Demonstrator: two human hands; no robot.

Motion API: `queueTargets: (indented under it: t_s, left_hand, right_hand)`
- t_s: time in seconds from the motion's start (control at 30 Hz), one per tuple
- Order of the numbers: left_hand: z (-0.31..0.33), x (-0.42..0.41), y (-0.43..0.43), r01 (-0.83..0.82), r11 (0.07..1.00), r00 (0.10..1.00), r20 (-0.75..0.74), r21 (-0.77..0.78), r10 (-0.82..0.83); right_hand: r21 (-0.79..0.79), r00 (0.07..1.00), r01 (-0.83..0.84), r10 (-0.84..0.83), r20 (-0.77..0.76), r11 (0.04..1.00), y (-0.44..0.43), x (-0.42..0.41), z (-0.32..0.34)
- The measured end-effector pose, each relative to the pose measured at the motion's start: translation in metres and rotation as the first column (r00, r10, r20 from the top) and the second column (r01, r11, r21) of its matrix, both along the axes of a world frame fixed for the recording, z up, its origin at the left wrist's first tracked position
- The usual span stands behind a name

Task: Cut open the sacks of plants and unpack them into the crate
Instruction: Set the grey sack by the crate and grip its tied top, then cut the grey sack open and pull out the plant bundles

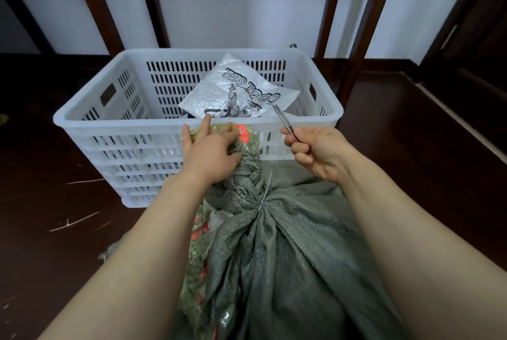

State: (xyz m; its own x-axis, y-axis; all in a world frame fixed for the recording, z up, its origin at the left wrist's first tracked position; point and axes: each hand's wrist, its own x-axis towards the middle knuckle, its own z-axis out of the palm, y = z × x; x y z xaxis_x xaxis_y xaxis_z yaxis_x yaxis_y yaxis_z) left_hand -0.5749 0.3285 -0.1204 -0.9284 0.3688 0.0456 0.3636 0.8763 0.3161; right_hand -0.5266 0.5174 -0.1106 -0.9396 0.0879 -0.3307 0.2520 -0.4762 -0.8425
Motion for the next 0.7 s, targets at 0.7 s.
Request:
queueTargets:
  t_s: [0.7]
  left_hand:
    - [-0.004,-0.004,-0.006,0.067,0.992,0.998,-0.003,0.109,-0.067]
  right_hand:
    - [0.285,0.960,-0.070,-0.014,0.281,0.956,-0.011,-0.002,-0.009]
